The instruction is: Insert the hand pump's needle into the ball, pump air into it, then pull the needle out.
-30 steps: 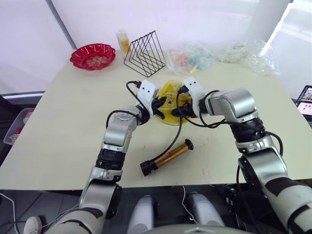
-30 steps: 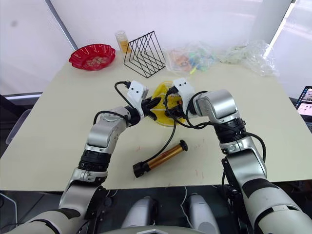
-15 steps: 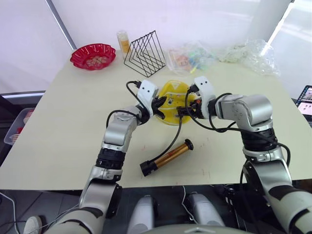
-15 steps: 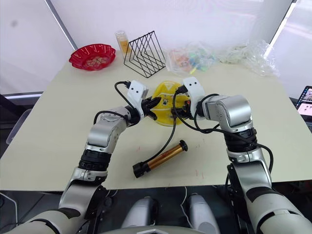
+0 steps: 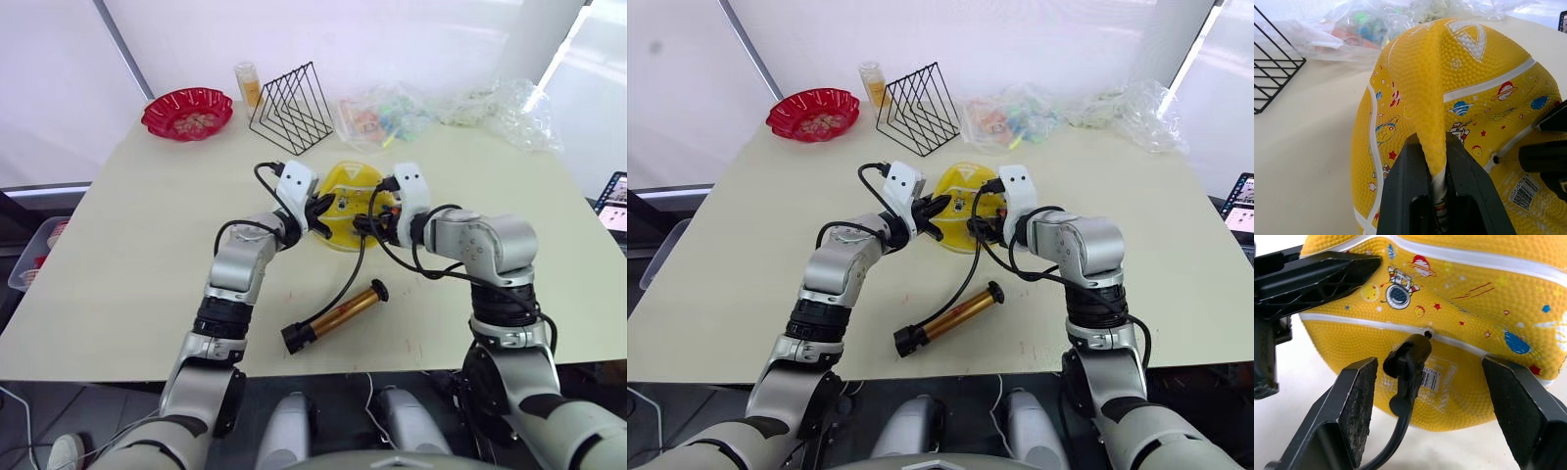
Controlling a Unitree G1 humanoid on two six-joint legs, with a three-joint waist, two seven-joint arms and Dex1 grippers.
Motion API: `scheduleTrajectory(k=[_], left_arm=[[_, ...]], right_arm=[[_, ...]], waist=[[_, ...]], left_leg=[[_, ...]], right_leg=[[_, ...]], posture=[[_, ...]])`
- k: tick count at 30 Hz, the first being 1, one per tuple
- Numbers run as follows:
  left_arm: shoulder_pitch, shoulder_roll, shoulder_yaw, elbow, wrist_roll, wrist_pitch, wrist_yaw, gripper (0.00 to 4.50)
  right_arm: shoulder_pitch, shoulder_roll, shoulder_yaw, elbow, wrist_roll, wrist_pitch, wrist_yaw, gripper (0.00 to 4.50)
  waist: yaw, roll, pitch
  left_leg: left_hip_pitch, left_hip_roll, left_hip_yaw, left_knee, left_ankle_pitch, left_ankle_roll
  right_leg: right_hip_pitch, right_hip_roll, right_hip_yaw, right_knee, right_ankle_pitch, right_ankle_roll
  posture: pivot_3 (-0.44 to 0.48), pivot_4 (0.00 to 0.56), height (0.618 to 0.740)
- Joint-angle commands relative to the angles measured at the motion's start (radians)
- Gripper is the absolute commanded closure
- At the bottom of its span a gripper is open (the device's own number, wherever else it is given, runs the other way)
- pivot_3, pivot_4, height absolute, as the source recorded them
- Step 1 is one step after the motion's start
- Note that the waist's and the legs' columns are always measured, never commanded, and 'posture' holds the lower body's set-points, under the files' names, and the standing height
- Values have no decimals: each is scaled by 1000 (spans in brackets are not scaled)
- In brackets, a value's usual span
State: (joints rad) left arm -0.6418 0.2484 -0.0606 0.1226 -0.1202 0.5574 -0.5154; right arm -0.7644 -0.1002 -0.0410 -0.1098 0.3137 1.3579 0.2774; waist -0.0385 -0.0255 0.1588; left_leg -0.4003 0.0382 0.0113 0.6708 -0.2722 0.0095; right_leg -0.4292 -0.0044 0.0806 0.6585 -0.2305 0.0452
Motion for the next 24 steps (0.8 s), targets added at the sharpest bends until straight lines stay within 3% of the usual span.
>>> scheduleTrajectory(k=[1,10,12,15,17,24], left_arm=[[7,-8,-23,21,4,12,4,4500],[7,-7,-24,25,4,10,2,4500],[8,-7,-24,27,5,8,2,4500],[10,-6,-24,28,5,6,2,4500],[11,-5,-23,29,6,6,3,4500],[13,-4,-24,31,5,4,1,4500]], right_arm=[[5,7,-13,-26,12,-31,-10,985],[17,10,0,-6,18,-63,-7,985],[20,12,4,-6,20,-65,-6,1744],[22,11,7,-6,21,-69,-6,3394],[23,8,9,-6,21,-72,-5,4175],[18,-43,67,-13,0,-133,21,4172]], waist=[[0,0,0],[0,0,0],[0,0,0],[0,0,0],[-1,0,0],[-1,0,0]], left_leg=[[0,0,0,0,0,0],[0,0,0,0,0,0],[0,0,0,0,0,0],[0,0,0,0,0,0],[0,0,0,0,0,0],[0,0,0,0,0,0]], right_leg=[[0,0,0,0,0,0],[0,0,0,0,0,0],[0,0,0,0,0,0],[0,0,0,0,0,0],[0,0,0,0,0,0],[0,0,0,0,0,0]], posture=[[0,150,735],[0,150,735],[0,150,735],[0,150,735],[0,150,735],[0,150,735]])
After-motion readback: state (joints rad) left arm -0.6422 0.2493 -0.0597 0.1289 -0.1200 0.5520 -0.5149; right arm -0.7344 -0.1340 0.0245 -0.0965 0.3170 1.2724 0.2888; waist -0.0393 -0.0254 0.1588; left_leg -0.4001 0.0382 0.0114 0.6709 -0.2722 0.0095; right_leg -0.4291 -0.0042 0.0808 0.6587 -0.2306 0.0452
